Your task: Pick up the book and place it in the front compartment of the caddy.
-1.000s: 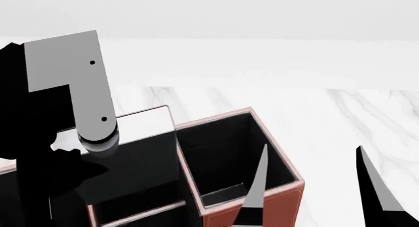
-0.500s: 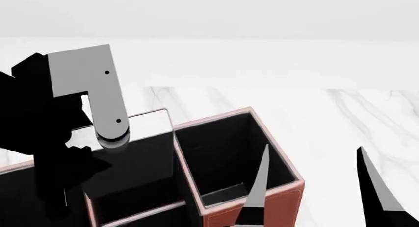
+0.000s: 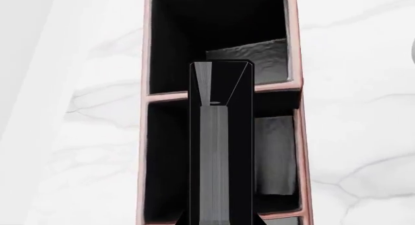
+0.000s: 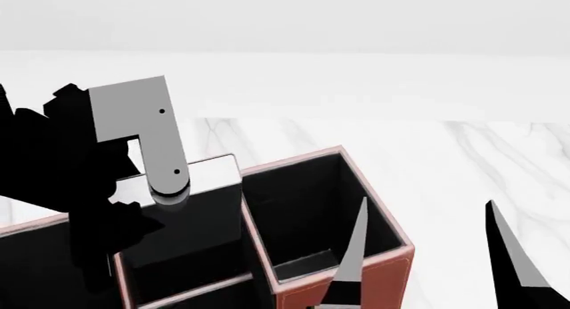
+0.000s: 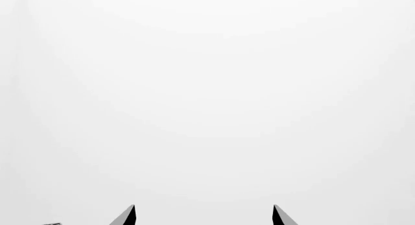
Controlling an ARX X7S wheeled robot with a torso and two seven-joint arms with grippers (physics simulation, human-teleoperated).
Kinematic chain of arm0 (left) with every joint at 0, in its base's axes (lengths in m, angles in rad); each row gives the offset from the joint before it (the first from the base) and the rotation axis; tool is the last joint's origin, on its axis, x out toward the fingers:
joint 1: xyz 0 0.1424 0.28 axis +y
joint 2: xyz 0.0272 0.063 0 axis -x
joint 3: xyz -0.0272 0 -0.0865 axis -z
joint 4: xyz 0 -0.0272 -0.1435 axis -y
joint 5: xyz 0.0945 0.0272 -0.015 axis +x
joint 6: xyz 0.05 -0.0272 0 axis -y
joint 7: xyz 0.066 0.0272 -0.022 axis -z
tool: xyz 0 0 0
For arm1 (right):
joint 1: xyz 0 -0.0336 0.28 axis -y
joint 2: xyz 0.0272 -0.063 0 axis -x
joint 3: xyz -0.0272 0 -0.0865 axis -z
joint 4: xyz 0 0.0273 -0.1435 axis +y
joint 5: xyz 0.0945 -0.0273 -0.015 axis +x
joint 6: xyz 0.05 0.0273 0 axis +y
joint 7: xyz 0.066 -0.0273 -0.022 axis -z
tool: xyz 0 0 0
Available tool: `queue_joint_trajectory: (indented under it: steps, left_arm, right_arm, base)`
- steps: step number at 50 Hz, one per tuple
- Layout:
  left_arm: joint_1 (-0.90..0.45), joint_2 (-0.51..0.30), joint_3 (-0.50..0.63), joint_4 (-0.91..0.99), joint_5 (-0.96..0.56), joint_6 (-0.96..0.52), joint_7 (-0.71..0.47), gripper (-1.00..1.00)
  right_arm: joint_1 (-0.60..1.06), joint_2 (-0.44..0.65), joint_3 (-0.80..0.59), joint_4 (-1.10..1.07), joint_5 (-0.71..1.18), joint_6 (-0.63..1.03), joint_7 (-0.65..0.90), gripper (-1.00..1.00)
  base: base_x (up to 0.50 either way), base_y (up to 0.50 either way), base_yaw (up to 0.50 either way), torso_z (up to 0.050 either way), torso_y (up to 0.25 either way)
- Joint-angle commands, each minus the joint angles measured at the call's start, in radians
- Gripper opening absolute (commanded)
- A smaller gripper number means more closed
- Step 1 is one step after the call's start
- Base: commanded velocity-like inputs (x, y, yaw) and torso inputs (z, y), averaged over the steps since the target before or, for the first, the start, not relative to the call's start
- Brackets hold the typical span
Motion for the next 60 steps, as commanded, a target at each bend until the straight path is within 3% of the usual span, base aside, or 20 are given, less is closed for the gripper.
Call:
queue_joint_trajectory:
  steps: [1, 10, 27, 60]
  left_arm:
    - [0.026, 0.006, -0.006, -0.045, 0.042, 0.033, -0.018, -1.00]
    - [0.073, 0.006, -0.041, -0.084, 0.009, 0.051, -0.052, -1.00]
    - [0.137, -0.011, 0.008, -0.086, 0.072, 0.111, -0.040, -1.00]
    - [0.260, 0.027, 0.066, -0.226, 0.190, 0.235, -0.050, -1.00]
  right_arm:
    - [-0.001, 0.004, 0.002, 0.000, 0.005, -0.004, 0.004, 1.00]
    - [-0.002, 0.008, 0.005, -0.002, 0.009, -0.004, 0.008, 1.00]
    - [-0.003, 0.011, 0.002, 0.007, 0.007, -0.013, 0.009, 1.00]
    - [-0.010, 0.022, 0.009, 0.014, 0.014, -0.025, 0.017, 1.00]
  base:
    - [0.00, 0.00, 0.00, 0.000, 0.000]
    - [0.00, 0.00, 0.00, 0.000, 0.001]
    - [0.00, 0.00, 0.00, 0.001, 0.001]
    - [0.00, 0.00, 0.00, 0.000, 0.001]
